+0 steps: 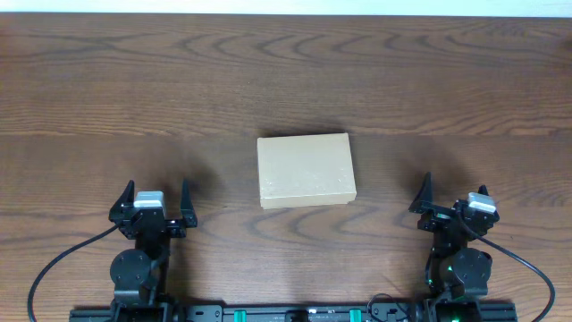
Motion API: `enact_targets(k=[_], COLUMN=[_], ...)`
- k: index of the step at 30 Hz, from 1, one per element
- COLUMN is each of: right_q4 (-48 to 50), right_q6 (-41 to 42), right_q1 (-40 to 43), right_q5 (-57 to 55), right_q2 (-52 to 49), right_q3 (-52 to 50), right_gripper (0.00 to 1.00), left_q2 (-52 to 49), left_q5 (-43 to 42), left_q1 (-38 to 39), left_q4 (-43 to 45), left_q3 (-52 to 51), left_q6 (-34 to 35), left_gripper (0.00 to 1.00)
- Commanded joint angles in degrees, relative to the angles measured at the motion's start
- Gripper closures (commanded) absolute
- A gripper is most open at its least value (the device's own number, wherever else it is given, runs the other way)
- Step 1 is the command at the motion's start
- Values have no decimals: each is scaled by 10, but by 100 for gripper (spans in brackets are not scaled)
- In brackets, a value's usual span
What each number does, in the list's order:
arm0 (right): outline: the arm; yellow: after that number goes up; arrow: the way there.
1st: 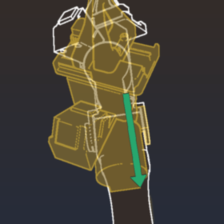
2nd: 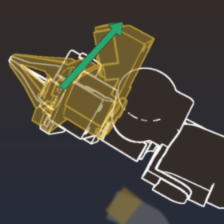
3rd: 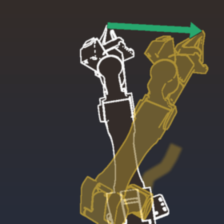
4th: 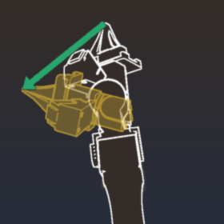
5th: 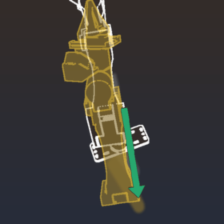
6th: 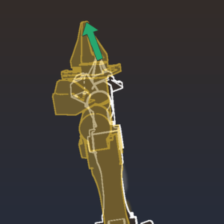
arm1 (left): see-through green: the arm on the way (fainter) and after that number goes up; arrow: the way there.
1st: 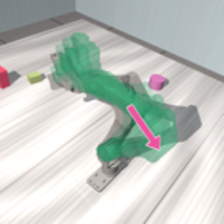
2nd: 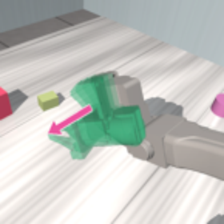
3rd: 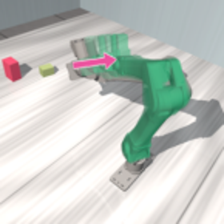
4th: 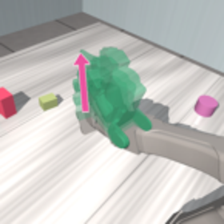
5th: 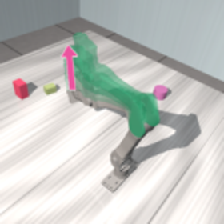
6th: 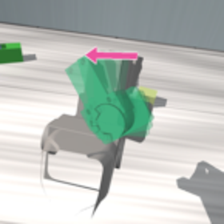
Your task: Pack container
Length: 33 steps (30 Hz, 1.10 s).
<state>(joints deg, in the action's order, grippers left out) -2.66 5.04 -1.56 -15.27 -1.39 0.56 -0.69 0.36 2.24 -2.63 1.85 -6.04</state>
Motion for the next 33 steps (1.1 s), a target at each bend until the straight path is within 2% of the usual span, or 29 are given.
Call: enact_targets(k=[1,16,33], right_q4=[-1,-1,-1], right_q6=[7,7,7], right_q1=[4,-29,-30], right_q5=[-8,-8,-8], right_q2=[0,0,0], right_q3=[-2,-2,-2], right_gripper=[1,1,1], left_q2=[5,5,5], left_q5=[0,0,0], left_q1=[-3,-3,-3], left_q4=[-16,-16,-16], left_q3=[-16,-16,-16], left_q6=[0,0,0], left_gripper=[5,5,5])
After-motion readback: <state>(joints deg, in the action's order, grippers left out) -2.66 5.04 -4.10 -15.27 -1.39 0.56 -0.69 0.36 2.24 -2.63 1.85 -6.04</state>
